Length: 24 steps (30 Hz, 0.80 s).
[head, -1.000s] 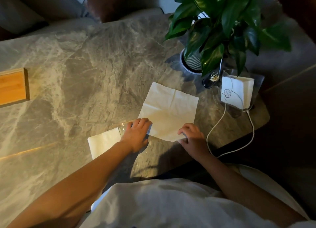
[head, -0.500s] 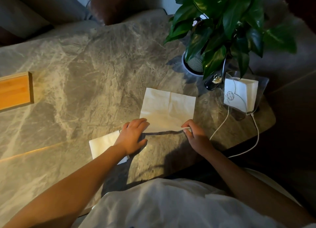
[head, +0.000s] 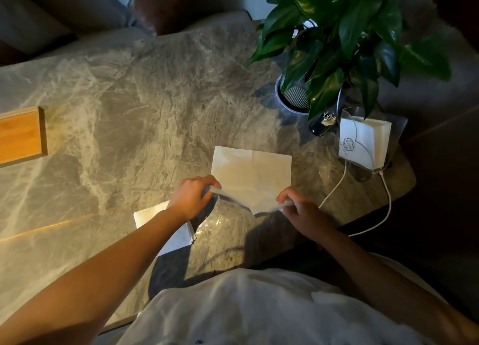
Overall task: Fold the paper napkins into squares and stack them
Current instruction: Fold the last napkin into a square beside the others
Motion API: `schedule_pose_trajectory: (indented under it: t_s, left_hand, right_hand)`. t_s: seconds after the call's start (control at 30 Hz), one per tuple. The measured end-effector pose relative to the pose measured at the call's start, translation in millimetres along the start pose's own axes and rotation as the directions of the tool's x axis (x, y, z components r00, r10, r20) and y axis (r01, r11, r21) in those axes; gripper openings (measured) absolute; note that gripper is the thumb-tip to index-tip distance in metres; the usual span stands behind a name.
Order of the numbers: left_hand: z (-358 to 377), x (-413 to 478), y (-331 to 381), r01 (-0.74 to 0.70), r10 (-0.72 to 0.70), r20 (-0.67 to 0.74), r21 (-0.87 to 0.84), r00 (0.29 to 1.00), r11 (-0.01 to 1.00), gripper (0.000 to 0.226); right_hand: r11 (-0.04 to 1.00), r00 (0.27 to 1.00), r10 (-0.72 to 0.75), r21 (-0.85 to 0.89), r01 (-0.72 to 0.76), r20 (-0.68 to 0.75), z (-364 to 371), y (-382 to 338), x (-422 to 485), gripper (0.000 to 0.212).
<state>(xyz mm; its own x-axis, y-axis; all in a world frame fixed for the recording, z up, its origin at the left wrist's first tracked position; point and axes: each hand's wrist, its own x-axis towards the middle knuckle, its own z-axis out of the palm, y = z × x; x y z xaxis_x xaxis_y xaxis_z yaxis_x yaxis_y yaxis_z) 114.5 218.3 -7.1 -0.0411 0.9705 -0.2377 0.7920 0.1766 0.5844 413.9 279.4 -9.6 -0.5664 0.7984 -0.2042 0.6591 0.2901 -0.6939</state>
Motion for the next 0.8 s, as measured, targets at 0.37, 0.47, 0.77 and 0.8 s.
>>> schedule_pose_trajectory:
  t_s: [0.37, 0.47, 0.77, 0.8]
  left_hand:
    - [1.3, -10.0, -10.0, 0.124, -0.121, -0.04, 0.071, 0.992, 0.99, 0.023]
    - [2.0, -11.7, -10.6, 0.126, -0.124, -0.029, 0.069, 0.992, 0.99, 0.025]
    - [5.6, -10.2, -12.6, 0.179, -0.177, -0.025, 0.081, 0.984, 0.98, 0.018]
    - [6.4, -10.2, -13.5, 0.181, -0.179, -0.038, 0.088, 0.983, 0.979, 0.016]
  right_hand:
    - [0.988, 0.959, 0.154, 0.005, -0.158, -0.239, 17.2, 12.5, 4.9, 0.026]
    - [0.971, 0.944, 0.238, 0.039, -0.236, -0.227, 19.7, 12.5, 7.7, 0.032]
    - [0.939, 0.911, 0.343, 0.102, -0.328, -0.229, 22.5, 5.0, 10.2, 0.03]
    - [0.935, 0.905, 0.352, 0.122, -0.332, -0.239, 22.9, 4.2, 10.6, 0.03]
